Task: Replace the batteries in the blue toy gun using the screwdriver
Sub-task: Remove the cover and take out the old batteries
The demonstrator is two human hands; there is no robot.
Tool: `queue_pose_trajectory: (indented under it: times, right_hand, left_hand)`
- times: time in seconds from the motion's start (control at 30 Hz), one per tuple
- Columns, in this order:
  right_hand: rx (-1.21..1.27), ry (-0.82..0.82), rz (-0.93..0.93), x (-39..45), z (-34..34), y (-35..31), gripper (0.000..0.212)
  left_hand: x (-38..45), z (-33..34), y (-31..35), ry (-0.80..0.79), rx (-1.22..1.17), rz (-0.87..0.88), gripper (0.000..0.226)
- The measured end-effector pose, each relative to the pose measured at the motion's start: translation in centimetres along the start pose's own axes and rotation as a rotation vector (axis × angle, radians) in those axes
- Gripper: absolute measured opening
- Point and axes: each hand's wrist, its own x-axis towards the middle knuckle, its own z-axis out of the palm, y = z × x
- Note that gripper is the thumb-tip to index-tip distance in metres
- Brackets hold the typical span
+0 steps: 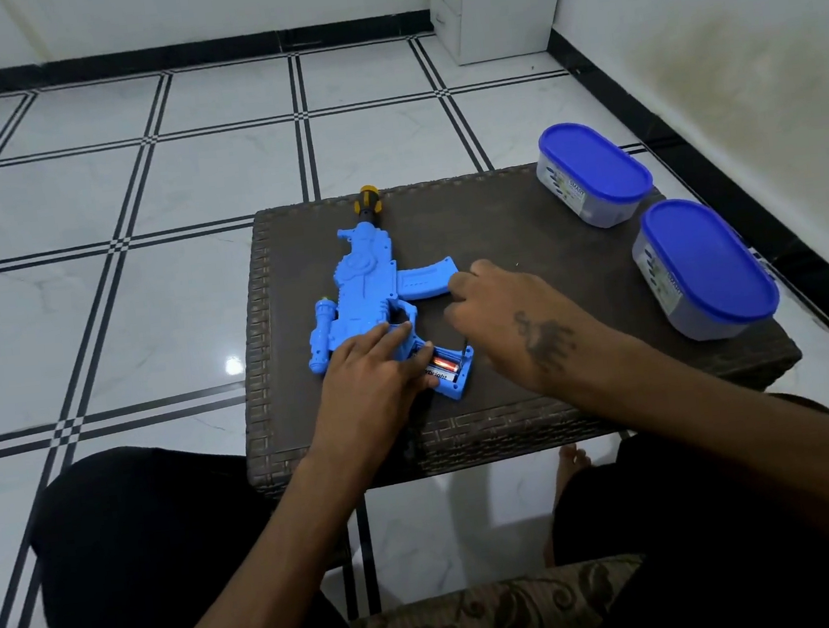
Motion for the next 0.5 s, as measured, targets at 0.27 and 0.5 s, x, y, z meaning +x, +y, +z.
queue_pose_trajectory:
  times: [0.27, 0.5]
  right_hand:
    - [0.069, 0.049, 0.045, -2.1, 1.7, 0.0, 0.035]
    - [0.082, 0.097, 0.069, -2.7, 1.9, 0.1, 0.035]
  left_hand:
    - [0.1, 0.0, 0.1, -0.003, 0.030, 0.035, 0.045]
    - [-0.2, 0.2, 0.1, 0.002, 0.016, 0.041, 0.050]
